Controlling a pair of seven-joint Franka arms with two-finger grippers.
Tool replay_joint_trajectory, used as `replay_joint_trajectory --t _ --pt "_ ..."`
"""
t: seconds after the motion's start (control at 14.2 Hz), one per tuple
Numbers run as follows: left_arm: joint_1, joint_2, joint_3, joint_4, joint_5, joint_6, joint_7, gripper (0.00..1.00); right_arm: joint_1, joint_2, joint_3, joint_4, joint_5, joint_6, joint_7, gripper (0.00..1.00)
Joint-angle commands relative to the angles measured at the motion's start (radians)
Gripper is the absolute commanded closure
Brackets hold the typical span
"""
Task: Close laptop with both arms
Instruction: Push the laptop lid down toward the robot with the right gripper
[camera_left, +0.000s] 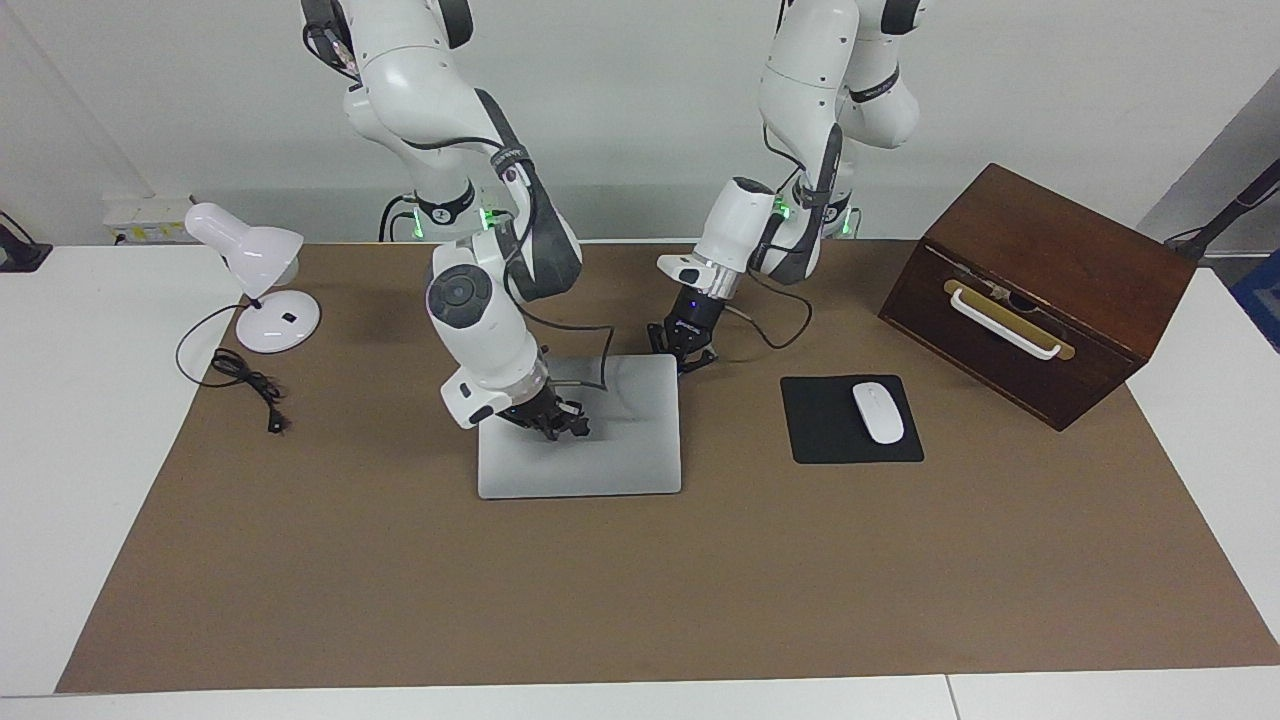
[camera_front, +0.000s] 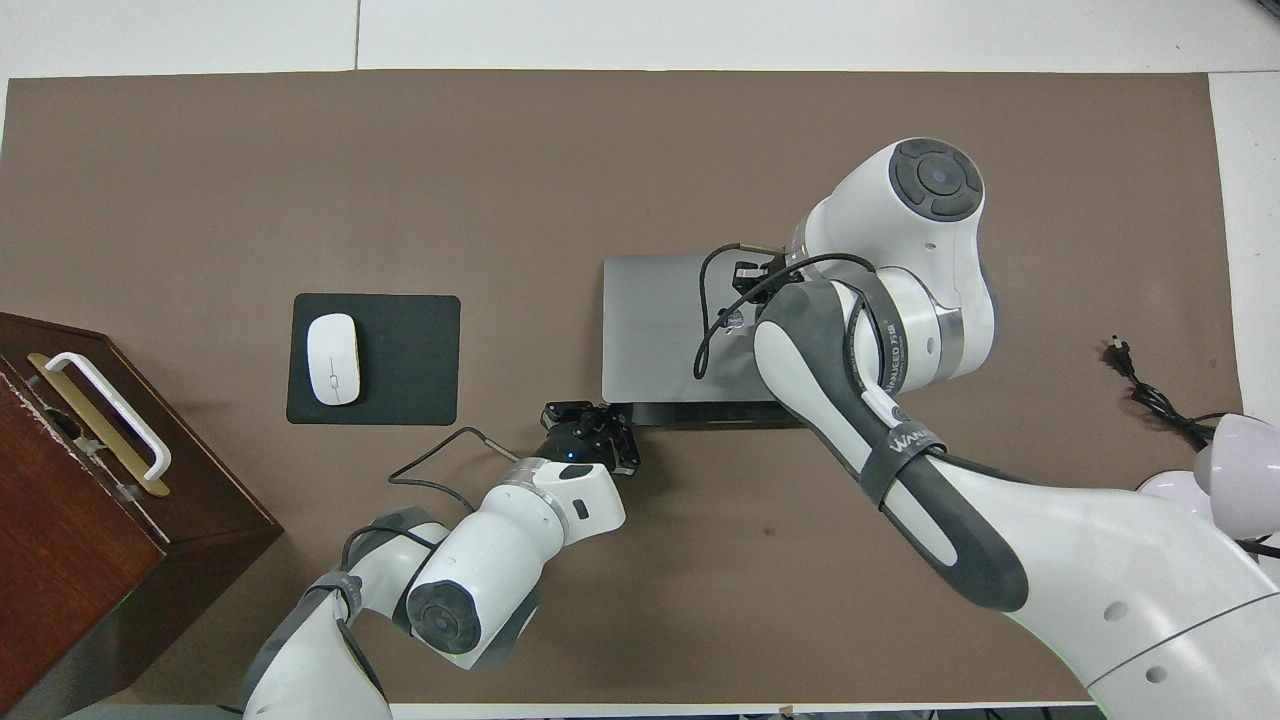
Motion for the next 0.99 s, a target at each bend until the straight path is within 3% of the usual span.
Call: replay_joint_trajectory --t 0.0,0.92 --pt "-0.024 0.027 0.015 -0.079 -0.02 -0.028 0.024 1.0 0.0 -0.014 0.002 -0.054 0.031 0.055 -0.029 1.0" --pt "-0.021 0.027 0.015 -0.079 -0.02 -0.028 0.036 1.0 0.012 -0.003 0.002 -0.057 0.031 0.08 -0.027 1.0"
